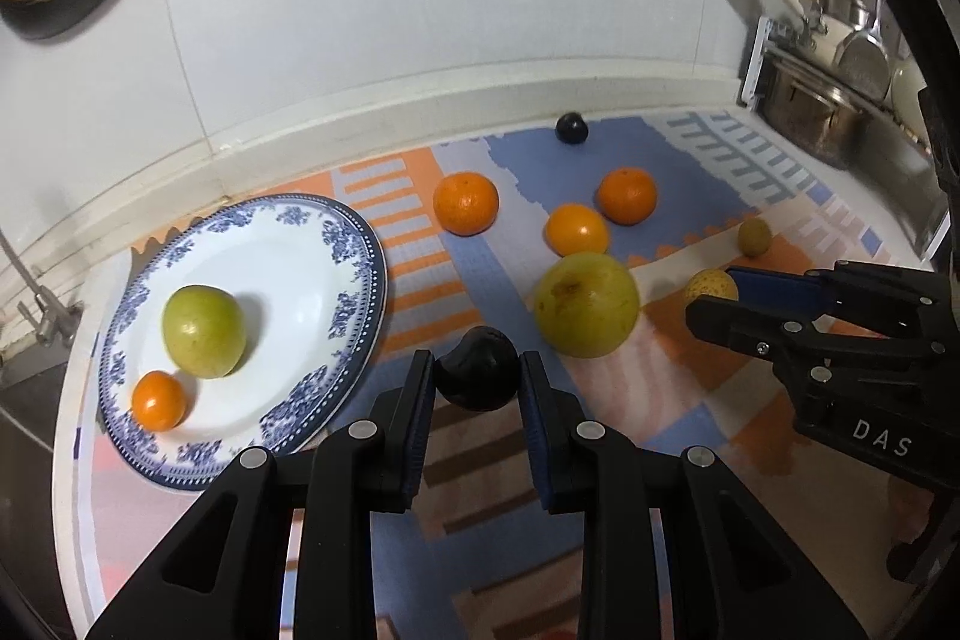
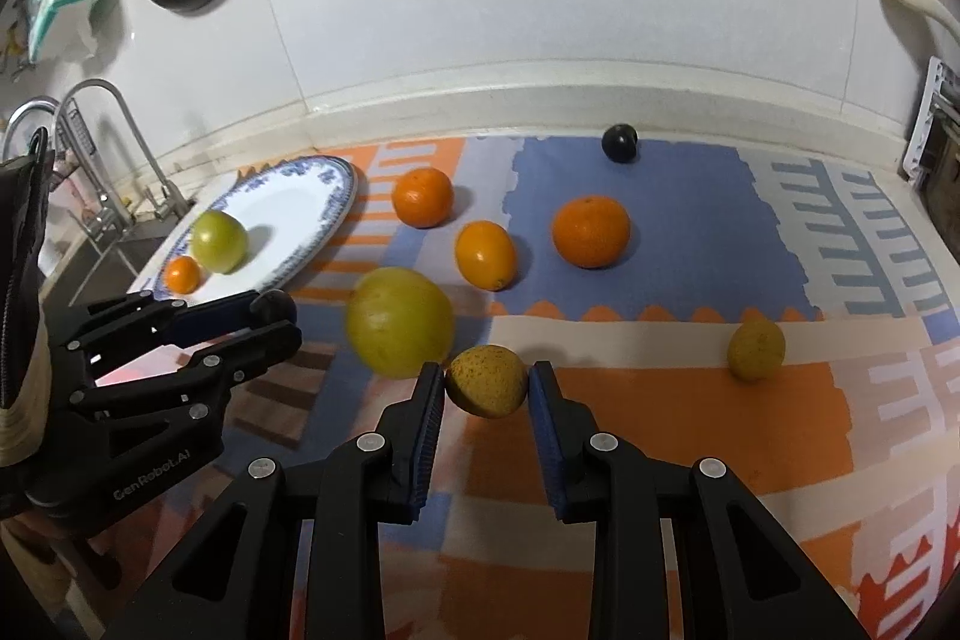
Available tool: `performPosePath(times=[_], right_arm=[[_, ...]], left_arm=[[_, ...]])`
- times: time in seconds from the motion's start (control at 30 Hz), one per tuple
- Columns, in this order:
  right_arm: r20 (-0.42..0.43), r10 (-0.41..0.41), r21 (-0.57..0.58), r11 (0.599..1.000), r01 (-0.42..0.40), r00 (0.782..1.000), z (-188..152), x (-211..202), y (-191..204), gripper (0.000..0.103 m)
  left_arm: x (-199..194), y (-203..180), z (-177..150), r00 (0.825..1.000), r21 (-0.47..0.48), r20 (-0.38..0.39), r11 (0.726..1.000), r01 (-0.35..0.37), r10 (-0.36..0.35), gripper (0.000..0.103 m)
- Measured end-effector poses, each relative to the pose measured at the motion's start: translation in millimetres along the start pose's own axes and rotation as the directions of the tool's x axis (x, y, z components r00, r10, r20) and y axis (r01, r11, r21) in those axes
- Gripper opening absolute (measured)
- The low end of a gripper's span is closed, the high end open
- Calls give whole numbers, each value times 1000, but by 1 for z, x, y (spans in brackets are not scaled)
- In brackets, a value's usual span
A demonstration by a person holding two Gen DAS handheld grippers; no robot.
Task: Organize fruits
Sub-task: 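Carry the plum with the left tool while the right tool carries the brown fruit over the plate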
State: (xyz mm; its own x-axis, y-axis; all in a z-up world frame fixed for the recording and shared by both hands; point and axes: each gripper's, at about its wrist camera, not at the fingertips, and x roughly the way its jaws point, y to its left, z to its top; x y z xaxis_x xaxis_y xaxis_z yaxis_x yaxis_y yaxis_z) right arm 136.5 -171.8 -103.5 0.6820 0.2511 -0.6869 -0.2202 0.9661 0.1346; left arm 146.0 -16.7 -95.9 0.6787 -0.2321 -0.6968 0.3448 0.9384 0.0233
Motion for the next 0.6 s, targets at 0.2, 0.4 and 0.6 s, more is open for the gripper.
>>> performPosePath(times=[0.2,0.4,0.6], right_arm=[[48,23,-35,999,-21,999,2,-24,15,30],[78,38,-69,997,-33,996,1,-41,31,30],[103,54,-93,995,-44,993,0,-54,49,30]], left_arm=[[-25,2,-5,999,-32,30,999,-20,21,28],[-51,7,-13,997,-52,60,998,-45,48,28],[-74,14,-21,992,-70,98,995,-75,82,28]])
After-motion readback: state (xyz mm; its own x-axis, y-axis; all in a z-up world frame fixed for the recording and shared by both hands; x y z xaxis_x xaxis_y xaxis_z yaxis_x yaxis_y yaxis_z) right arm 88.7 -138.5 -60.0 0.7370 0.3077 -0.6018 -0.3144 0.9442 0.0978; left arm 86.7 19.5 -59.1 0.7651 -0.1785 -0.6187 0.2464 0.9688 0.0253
